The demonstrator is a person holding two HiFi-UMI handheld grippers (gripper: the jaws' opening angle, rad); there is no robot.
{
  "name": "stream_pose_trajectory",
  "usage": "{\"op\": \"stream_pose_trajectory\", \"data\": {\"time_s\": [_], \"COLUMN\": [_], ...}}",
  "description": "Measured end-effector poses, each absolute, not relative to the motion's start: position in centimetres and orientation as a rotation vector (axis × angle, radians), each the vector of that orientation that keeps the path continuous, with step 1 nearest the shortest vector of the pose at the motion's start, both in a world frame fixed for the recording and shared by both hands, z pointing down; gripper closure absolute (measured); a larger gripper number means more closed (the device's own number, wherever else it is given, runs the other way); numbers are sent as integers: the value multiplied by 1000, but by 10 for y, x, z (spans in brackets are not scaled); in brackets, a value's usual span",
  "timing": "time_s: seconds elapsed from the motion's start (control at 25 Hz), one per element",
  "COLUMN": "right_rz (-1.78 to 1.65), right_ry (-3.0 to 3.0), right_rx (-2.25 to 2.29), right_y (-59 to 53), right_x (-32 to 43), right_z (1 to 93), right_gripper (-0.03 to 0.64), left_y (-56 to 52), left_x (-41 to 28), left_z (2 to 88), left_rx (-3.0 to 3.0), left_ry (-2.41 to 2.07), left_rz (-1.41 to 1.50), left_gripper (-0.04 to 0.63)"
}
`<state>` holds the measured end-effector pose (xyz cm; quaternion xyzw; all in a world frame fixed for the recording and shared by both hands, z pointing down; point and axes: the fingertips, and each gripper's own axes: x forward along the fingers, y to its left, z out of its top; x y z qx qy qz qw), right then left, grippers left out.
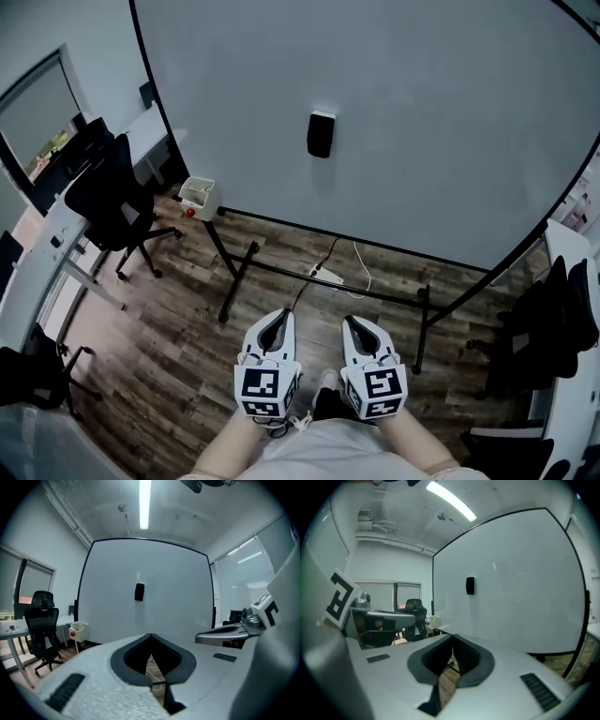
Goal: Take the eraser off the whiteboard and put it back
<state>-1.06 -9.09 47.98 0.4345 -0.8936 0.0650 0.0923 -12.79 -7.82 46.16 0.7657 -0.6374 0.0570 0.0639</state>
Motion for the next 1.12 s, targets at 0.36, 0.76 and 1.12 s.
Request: {"op": "stream_pose_trajectory", "data": {"time_s": [0.36,0.76,1.12], "right_rz": [176,145,161], "right_ry": [-2691,-2659,-2604], "right_rx": [1265,1400,1556], "right_y": [-237,-321,-350], "right_x": [-15,-15,-23], "right_z": [458,434,418], "right_gripper": [588,588,588], "left_y": [-231,-330,-381], "left_x": [-113,-127,-131], "left_z": [437,397,347], "left_rx": [2395,2412,2558], "left_ry": [-1868,-1856,-1806], "left_rz": [129,35,-27], "left_gripper": [578,577,376]}}
